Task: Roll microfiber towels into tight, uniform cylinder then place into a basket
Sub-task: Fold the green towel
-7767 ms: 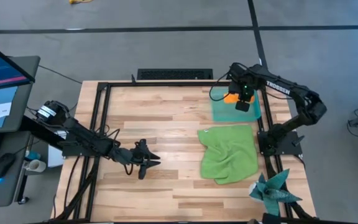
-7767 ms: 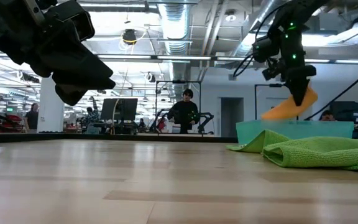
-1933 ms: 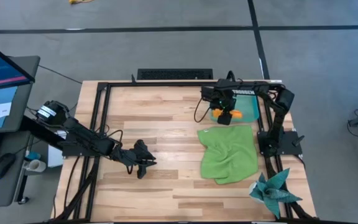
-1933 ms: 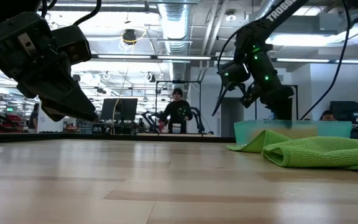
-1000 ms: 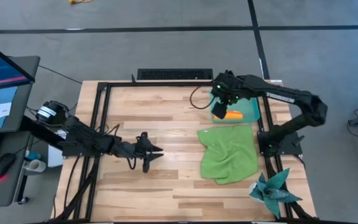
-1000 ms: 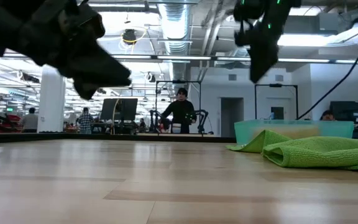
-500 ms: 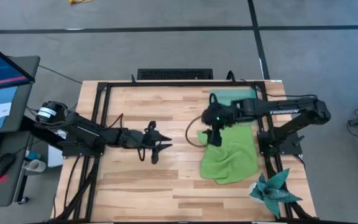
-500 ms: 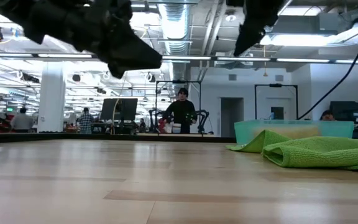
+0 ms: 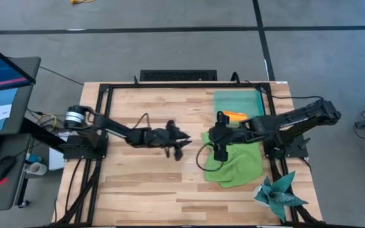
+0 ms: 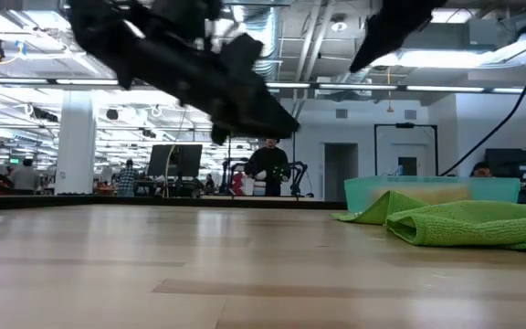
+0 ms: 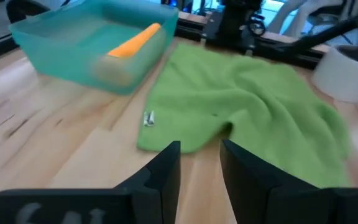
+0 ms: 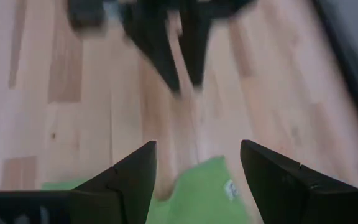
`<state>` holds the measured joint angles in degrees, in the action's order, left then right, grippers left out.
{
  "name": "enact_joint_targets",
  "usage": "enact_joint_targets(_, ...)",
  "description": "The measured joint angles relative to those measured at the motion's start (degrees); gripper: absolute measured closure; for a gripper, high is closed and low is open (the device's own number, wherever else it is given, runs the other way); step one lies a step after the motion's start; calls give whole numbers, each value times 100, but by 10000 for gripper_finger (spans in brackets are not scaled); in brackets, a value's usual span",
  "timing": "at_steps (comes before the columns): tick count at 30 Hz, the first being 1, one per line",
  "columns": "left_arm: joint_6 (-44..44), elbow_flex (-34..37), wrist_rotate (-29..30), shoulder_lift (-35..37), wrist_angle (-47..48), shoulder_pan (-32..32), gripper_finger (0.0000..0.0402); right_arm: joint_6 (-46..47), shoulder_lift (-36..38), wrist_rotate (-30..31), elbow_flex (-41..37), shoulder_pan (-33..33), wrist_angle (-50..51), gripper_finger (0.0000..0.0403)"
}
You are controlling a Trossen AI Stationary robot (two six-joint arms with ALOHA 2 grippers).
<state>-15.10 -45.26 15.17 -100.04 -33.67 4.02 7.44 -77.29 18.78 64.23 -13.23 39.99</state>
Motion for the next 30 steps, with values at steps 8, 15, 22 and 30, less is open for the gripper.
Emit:
enact_joint_targets(8,-294,-1311,-882,-959,940,-527,297,-39,778,1044,6,-408,118,147)
enact_joint_targets(15,-775,-1928,-1441,-1535,1019,-842,297,160,1159,1112,-305,-725,70,147)
enact_joint_targets(22,-832,-2384,-1313,-2209,1044,-872,297,643,1416,1980,-1353,-895,-495,147)
enact_joint_targets(30,-336,-2795,-840,-2592,1229,-890,297,868,1394,2016,-1677,-1099,-944,147)
